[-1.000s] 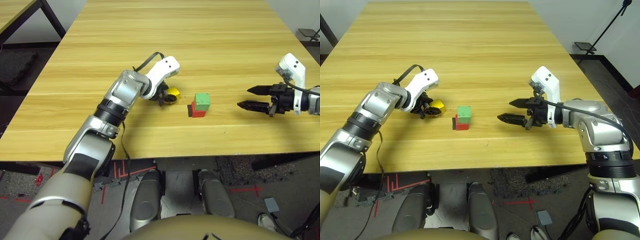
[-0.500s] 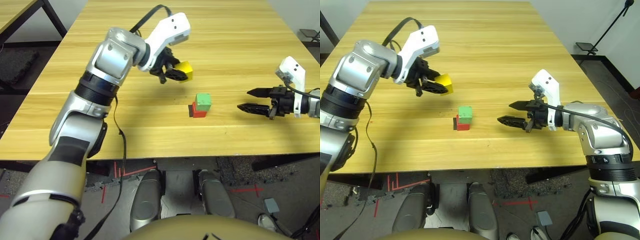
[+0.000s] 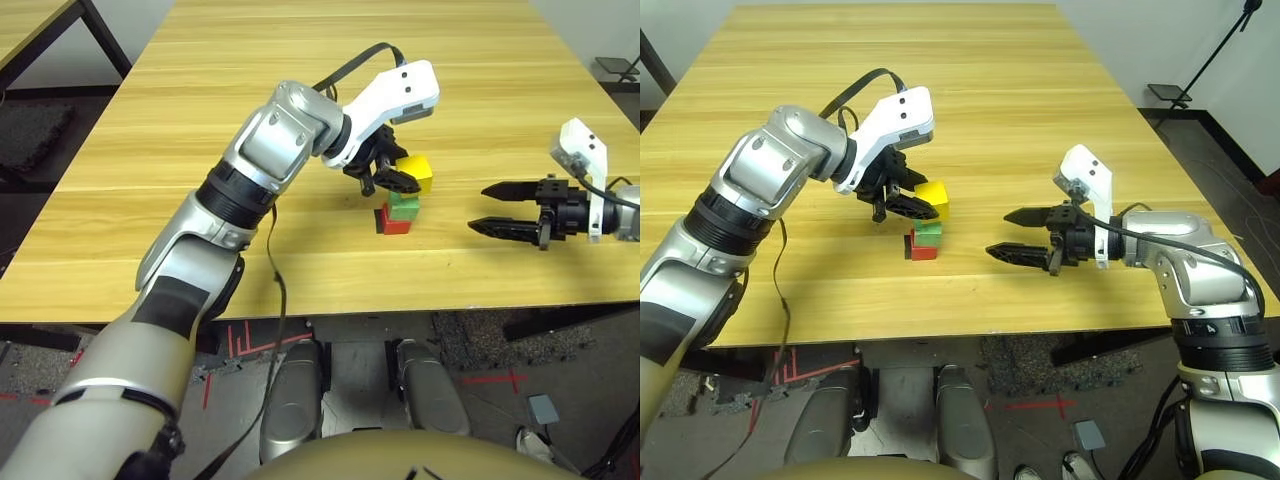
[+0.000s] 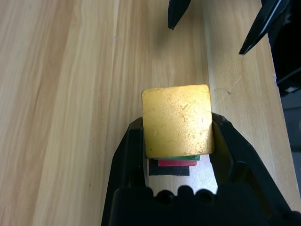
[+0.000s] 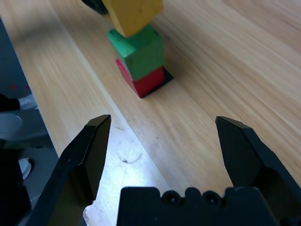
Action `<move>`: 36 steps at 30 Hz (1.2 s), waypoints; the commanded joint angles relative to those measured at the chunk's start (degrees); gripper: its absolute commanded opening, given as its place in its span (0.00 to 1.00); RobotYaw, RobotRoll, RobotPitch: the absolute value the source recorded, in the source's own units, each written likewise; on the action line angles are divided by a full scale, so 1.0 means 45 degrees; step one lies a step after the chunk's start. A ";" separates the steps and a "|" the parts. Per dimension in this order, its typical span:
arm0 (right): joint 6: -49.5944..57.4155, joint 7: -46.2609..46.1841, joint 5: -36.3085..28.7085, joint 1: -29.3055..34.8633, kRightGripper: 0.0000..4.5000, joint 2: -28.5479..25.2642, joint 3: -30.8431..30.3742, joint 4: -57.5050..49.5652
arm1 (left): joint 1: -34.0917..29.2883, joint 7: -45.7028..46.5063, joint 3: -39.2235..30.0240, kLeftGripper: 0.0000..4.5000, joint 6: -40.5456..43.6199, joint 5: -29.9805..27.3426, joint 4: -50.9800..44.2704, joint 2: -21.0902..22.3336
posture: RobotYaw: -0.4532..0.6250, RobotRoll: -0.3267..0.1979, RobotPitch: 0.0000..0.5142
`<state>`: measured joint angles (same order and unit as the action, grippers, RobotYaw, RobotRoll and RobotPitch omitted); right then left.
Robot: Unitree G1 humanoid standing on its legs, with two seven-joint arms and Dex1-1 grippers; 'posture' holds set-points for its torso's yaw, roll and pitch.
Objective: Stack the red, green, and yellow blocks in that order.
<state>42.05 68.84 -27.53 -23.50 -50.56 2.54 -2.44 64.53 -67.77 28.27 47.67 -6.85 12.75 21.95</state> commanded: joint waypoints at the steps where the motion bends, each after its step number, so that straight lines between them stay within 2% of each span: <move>1: 0.0152 0.0001 -0.0228 0.0209 1.00 -0.0221 0.0160 -0.0271 | -0.0151 -0.0109 0.0245 0.43 -0.0289 0.0161 0.0136 0.0013 | 0.44 0.55 0.19; 5: 0.0251 -0.0093 -0.0330 0.0265 1.00 -0.0267 0.0202 -0.0353 | -0.0245 -0.0413 0.0603 0.43 -0.0738 0.0396 0.0264 0.0130 | 0.43 0.55 0.19; 20: 0.0585 -0.0420 -0.0475 0.0551 1.00 -0.0288 0.0436 -0.0610 | -0.0057 -0.0545 0.0699 0.43 -0.1120 0.0671 0.0790 -0.0394 | 0.42 0.55 0.20; 22: 0.0613 -0.0437 -0.0488 0.0572 1.00 -0.0311 0.0464 -0.0622 | -0.0119 -0.0552 0.0703 0.59 -0.1166 0.0704 0.0805 -0.0379 | 0.41 0.54 0.20; 24: 0.0639 -0.0450 -0.0493 0.0576 1.00 -0.0333 0.0483 -0.0622 | -0.0176 -0.0535 0.0693 0.70 -0.1170 0.0721 0.0814 -0.0366 | 0.41 0.54 0.20; 28: 0.0653 -0.0387 -0.0481 0.0552 1.00 -0.0401 0.0467 -0.0585 | -0.0259 -0.0441 0.0584 0.99 -0.1238 0.0829 0.0800 -0.0315 | 0.42 0.52 0.19; 32: 0.0612 -0.0196 -0.0514 0.0377 1.00 -0.0550 0.0508 -0.0427 | -0.0192 -0.0279 0.0091 0.99 -0.0836 0.0728 0.0045 0.0075 | 0.44 0.50 0.16; 36: 0.0605 0.0304 -0.0788 0.0253 1.00 -0.0995 0.0821 -0.0063 | -0.0616 0.0203 -0.1810 0.99 0.1715 -0.0634 -0.2438 0.0753 | 0.46 0.47 0.15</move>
<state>44.81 69.25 -30.29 -22.04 -53.85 4.47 -3.52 62.49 -67.71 23.33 50.81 -7.18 6.04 24.42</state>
